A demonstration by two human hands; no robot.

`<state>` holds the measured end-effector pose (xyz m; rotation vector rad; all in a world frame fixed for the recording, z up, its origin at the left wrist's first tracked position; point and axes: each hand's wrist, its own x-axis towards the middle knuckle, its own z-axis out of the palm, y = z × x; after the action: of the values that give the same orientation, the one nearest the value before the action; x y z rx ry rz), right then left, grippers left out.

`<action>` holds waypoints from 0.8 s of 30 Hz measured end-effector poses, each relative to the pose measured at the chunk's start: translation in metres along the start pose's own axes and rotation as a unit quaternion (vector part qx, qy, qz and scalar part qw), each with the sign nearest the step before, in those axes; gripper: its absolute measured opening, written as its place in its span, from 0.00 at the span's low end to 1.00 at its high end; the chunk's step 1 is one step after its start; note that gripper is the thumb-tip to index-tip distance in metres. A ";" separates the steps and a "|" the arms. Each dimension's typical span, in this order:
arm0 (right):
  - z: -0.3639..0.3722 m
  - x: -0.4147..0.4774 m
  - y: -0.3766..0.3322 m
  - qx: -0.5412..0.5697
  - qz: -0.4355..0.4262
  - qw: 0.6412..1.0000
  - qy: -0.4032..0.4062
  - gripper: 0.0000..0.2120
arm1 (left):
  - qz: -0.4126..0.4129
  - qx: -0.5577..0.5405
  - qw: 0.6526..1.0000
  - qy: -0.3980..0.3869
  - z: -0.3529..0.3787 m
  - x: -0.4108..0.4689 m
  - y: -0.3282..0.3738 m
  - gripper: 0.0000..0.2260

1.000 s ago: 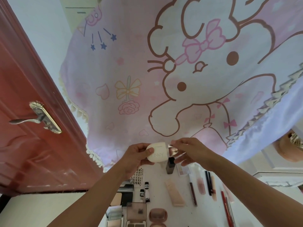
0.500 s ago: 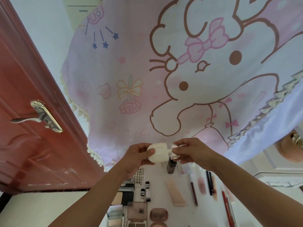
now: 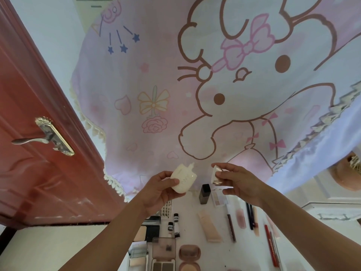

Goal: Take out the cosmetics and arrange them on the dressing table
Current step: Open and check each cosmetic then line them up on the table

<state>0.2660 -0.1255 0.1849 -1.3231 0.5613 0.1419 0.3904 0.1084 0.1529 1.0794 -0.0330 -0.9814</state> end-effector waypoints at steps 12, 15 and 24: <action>0.013 0.004 0.078 -0.019 0.085 0.995 0.049 0.13 | 0.002 0.308 0.930 0.199 -0.032 0.029 -0.038 0.16; 0.014 0.012 0.103 -0.031 0.112 0.991 0.072 0.12 | 0.021 0.378 0.894 0.238 -0.029 0.040 -0.051 0.12; 0.014 0.041 0.161 -0.044 0.178 0.976 0.121 0.12 | 0.007 0.559 0.779 0.284 -0.033 0.101 -0.101 0.11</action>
<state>0.2398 -0.0792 0.0270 -1.3235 1.0089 0.3047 0.3998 0.0513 0.0179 2.4481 -0.1423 -0.5142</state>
